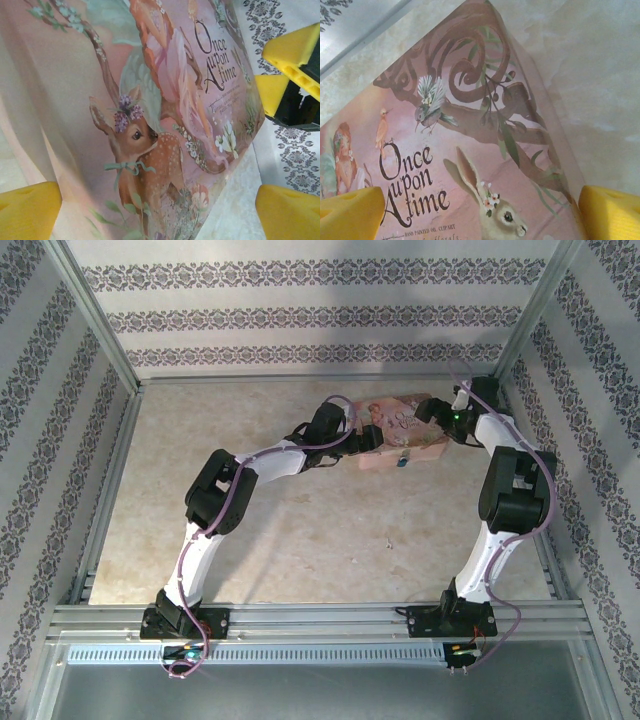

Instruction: Unlock a padlock with a key

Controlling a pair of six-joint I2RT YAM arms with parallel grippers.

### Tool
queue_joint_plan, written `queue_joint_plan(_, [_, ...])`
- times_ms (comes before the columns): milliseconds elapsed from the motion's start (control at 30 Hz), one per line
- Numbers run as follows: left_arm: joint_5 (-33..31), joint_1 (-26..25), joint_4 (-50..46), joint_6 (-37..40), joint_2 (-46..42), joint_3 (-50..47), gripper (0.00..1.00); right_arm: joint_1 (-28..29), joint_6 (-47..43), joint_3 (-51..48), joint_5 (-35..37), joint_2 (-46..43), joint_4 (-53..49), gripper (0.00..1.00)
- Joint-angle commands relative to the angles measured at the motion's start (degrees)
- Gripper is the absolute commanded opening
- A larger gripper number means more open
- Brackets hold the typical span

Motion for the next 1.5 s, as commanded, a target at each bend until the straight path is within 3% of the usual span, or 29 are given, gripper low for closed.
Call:
queue_joint_plan(0, [0.3,0.2,-0.7,1.8,-2.4,-1.6,0.99,3.4,-1.0,-3.4,-6.5,-3.7,-3.3,0.98])
queue_joint_plan(267, [-0.6,2.5,2.5,2.5,-10.2,-12.2,0.99,8.6,0.8,-11.3,-7.5,-10.4,-0.8,0.98])
queue_joint_plan(533, [-2.7,4.7,5.4,2.4,-19.0,-23.8,0.99,17.7,4.7,-18.7,-5.9,-17.2,2.0,0.98])
queue_joint_plan(933, [-5.6,8.5,2.7,5.9,-27.8,-32.6,0.99,30.8,10.7,-26.0,-0.8,-22.9,6.3,0.98])
queue_joint_plan(1200, [-8.3,10.7,3.0,5.6,-30.1,-36.3,0.99,33.7,12.8,-26.6,2.2,-22.9,8.5,0.98])
queue_joint_plan(1467, [-14.1,13.6,2.2,5.4,-37.2,-41.5,0.99,32.2,8.2,-27.6,15.9,-31.3,-2.2,0.98])
